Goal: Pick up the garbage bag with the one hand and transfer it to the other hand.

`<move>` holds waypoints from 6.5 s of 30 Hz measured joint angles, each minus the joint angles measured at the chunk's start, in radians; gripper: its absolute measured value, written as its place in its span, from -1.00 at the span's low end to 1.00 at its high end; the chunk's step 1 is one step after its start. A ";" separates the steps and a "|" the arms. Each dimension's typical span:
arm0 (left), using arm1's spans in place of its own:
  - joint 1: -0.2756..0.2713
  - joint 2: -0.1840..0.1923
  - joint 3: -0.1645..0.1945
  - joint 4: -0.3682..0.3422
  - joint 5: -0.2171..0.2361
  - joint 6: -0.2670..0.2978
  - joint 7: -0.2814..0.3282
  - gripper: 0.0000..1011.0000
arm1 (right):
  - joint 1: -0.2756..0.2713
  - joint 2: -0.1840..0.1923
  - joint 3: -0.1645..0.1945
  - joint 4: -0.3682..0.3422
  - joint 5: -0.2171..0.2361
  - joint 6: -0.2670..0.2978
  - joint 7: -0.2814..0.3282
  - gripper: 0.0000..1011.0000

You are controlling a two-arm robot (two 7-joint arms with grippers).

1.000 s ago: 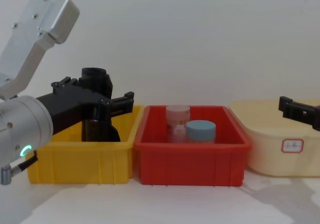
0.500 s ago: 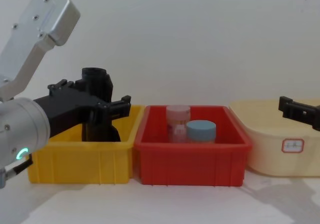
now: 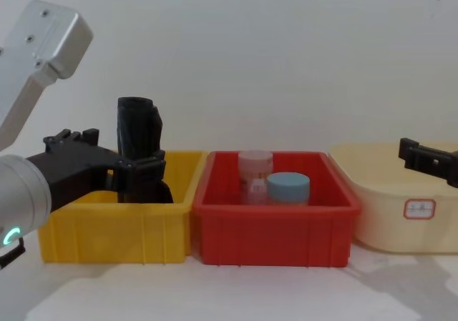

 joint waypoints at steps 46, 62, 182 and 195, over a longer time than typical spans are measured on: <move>-0.172 -0.118 -0.045 0.292 -0.080 -0.083 -0.148 0.98 | 0.000 0.000 0.000 0.000 0.000 0.000 0.000 0.98; -0.259 -0.159 -0.039 0.418 -0.080 -0.130 -0.209 0.93 | 0.000 0.000 0.000 0.000 0.000 0.000 0.000 0.98; -0.504 -0.307 0.147 0.457 -0.293 -0.120 -0.746 -0.19 | 0.006 0.000 0.000 -0.006 -0.016 -0.026 0.006 0.98; -0.503 -0.308 0.149 0.457 -0.297 -0.117 -0.746 -0.19 | 0.026 0.003 -0.012 -0.034 -0.033 -0.066 0.045 0.98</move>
